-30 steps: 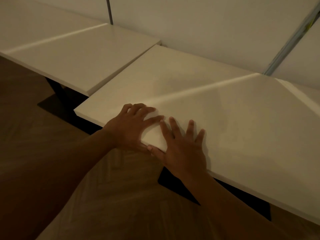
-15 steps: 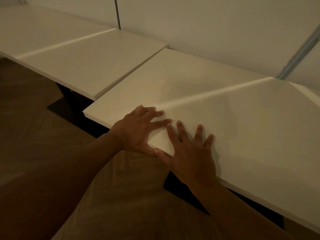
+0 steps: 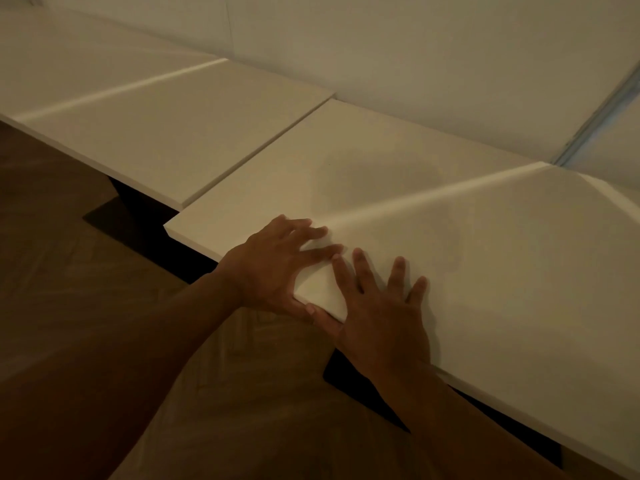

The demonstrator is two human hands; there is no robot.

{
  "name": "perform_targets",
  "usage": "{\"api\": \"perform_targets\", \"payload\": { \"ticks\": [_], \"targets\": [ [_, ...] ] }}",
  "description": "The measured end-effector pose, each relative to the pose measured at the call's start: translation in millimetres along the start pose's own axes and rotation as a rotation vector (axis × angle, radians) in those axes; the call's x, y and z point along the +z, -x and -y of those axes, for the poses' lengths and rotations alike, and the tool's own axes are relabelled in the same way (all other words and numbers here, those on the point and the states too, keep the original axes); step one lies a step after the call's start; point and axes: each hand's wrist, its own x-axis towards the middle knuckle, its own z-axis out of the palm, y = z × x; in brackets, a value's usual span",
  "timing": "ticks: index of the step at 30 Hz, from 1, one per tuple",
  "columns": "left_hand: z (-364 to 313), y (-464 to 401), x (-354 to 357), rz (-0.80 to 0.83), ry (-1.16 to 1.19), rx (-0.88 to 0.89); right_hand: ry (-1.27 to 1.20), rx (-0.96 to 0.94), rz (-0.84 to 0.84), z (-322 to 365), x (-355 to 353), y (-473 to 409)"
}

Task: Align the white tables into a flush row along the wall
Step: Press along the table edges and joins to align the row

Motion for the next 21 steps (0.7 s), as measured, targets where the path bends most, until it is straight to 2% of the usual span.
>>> {"api": "perform_targets", "payload": {
  "ticks": [8,21],
  "targets": [
    [5,-4,1,-0.055,0.016,0.039,-0.008,0.03,0.006,4,0,-6],
    [14,-11,-3,-0.05,0.056,0.026,0.008,0.058,0.0,9,1,-17]
  ]
}}
